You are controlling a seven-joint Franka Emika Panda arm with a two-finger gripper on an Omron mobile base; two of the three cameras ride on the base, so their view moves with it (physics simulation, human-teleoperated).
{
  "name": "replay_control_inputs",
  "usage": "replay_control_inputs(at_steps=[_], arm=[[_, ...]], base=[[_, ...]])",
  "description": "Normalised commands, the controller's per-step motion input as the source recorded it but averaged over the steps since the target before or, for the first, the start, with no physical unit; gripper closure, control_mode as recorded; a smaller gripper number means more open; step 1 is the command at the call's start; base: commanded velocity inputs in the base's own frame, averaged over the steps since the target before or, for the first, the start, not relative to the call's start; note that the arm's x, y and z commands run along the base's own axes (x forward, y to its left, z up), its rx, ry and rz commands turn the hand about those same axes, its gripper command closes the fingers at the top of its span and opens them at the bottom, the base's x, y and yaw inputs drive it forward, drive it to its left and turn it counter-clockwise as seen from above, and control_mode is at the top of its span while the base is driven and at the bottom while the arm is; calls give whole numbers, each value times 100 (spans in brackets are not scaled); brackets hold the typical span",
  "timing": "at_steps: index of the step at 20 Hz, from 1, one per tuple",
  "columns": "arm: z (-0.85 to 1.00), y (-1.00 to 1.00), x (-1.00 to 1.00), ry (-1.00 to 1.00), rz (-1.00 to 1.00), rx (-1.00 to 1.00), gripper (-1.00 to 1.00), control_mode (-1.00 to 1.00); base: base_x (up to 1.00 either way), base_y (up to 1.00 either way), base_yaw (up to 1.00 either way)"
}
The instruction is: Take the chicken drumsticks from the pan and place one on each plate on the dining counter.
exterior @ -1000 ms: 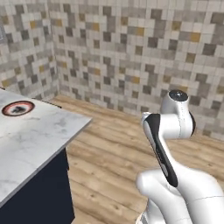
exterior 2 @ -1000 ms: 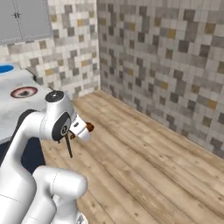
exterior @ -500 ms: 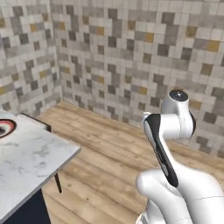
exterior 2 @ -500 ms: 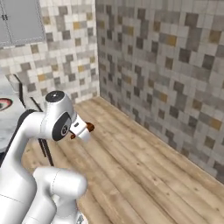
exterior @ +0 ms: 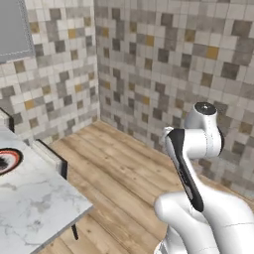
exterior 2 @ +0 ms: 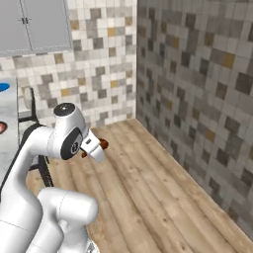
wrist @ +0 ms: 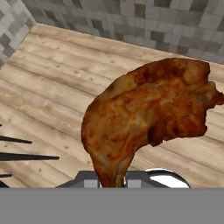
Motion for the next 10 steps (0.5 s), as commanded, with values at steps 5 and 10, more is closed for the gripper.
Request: replay_control_inputs(at_steps=[5,10], arm=[[0,0,0,0,0,0,100,100],[0,0,0,0,0,0,100,100]], base=[[98,-22,44],[86,-18,60]])
